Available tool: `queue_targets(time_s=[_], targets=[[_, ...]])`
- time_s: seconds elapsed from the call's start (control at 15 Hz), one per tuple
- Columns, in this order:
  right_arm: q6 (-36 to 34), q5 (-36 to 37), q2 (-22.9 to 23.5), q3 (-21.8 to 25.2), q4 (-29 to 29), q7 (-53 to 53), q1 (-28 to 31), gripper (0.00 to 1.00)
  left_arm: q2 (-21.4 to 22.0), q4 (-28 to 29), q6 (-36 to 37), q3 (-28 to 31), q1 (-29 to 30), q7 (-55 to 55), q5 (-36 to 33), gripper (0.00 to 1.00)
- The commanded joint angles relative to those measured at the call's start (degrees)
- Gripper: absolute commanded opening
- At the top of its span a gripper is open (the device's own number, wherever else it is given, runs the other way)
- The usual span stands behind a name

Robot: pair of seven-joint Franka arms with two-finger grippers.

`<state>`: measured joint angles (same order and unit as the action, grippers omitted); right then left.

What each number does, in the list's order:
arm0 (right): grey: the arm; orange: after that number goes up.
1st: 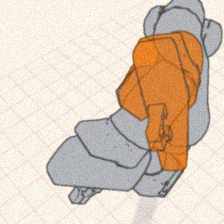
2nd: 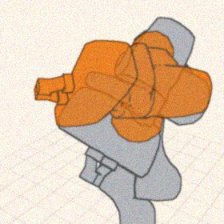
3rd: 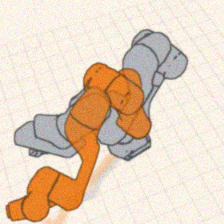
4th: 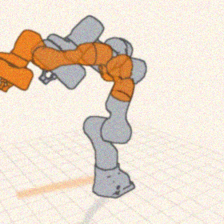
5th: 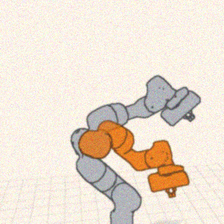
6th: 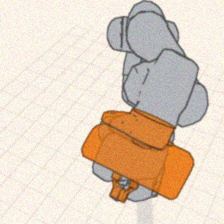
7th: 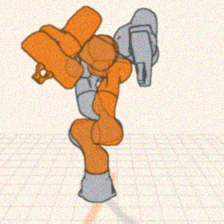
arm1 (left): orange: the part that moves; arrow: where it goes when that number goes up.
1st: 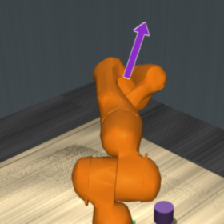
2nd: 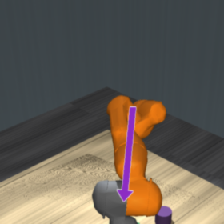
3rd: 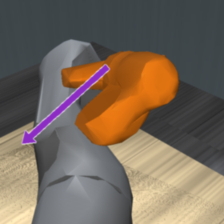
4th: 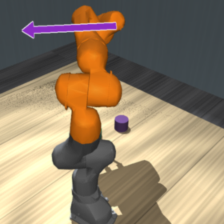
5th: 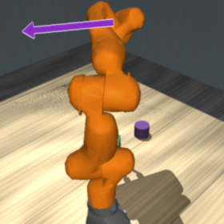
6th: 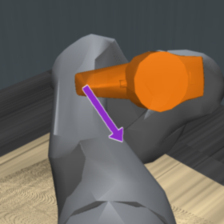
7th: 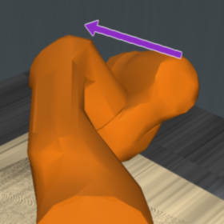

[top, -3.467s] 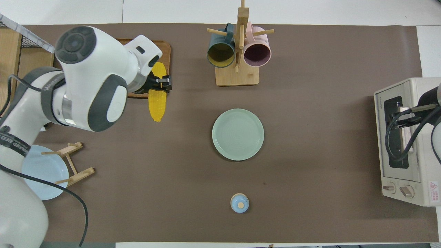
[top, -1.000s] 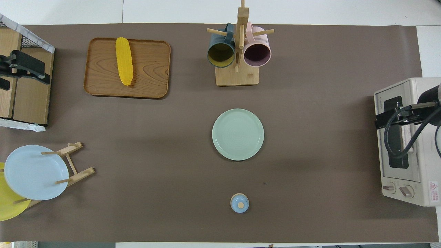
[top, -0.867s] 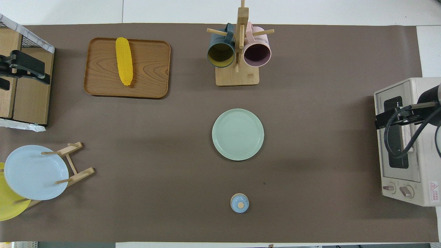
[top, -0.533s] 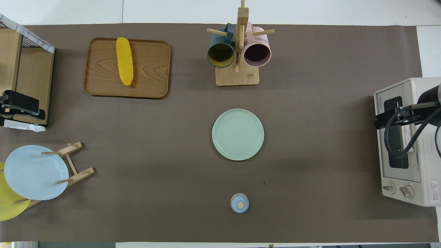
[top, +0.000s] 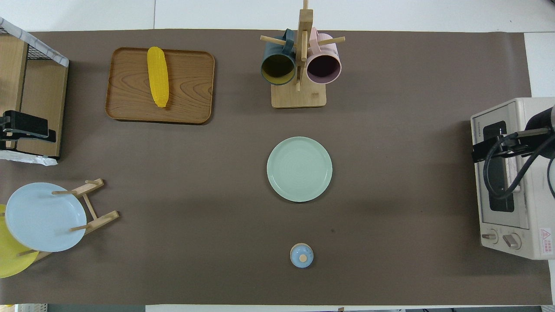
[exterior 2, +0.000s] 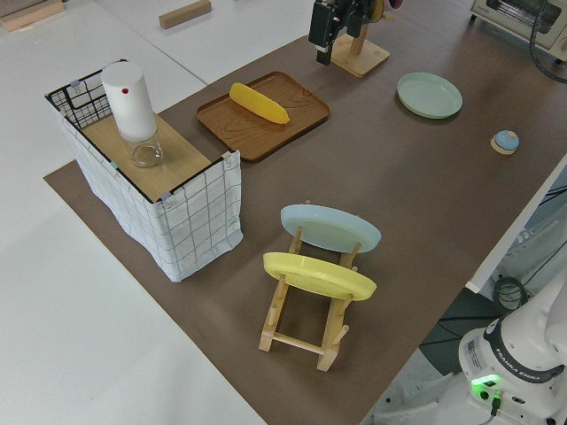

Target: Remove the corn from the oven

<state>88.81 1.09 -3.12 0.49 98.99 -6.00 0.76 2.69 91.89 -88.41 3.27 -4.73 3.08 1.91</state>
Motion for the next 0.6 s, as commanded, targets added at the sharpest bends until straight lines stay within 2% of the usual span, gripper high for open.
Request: queue_targets(time_s=[0.0, 0.53], targets=[[0.4, -1.4, -0.5, 0.0, 0.2, 0.6, 0.4, 1.00, 0.2, 0.0, -1.1, -1.6, 0.7, -2.5, -3.2, 1.00], [0.4, -1.3, -0.5, 0.0, 0.2, 0.6, 0.4, 1.00, 0.5, 0.3, -1.1, -1.8, 0.7, -2.6, -3.2, 1.00]])
